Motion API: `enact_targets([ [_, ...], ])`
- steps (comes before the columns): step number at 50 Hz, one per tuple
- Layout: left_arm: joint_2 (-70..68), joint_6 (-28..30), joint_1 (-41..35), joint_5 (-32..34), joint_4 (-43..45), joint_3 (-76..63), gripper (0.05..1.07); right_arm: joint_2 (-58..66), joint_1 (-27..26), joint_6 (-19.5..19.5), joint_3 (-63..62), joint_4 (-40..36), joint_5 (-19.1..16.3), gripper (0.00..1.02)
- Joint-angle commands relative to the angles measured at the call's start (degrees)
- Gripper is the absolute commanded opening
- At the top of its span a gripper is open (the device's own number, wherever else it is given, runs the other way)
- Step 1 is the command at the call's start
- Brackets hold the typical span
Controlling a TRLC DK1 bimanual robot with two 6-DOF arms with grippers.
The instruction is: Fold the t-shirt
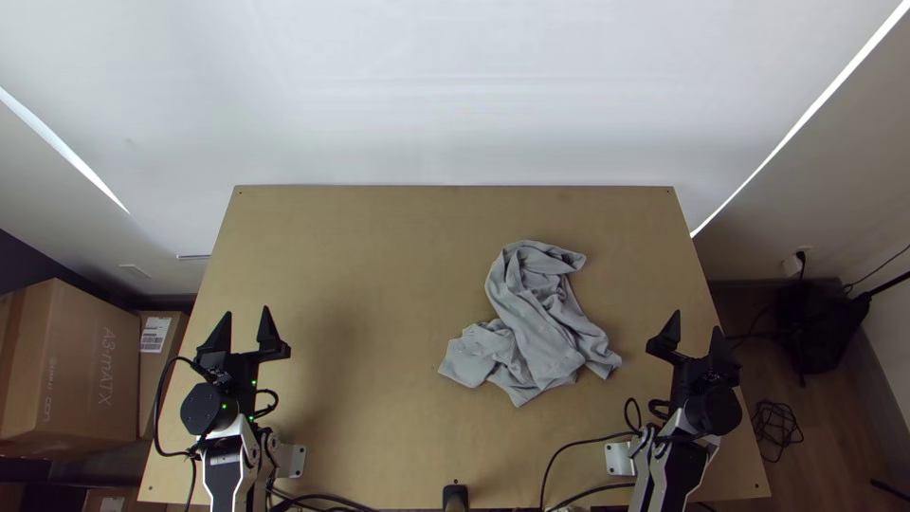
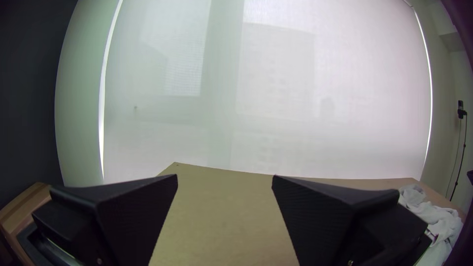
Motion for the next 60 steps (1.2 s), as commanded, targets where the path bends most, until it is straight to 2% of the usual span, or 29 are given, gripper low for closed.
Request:
enact_targets([
  [1,-0.36,0.73,0.36,-0.25,0.35,-2.46,1.03,-0.14,-0.12,-0.74,-0.75,-0.25,0.66,0.99],
  [48,-0.36,0.73,0.36,-0.25,0.35,-2.46,1.03,-0.14,-0.12,-0.74,-0.75,-0.25,0.66,0.99],
  [60,-0.36,-0.06,0.27,-0.25,0.35,-2.46,1.03,-0.14,2.43,0.49,-0.75,-0.25,0.66,0.99],
])
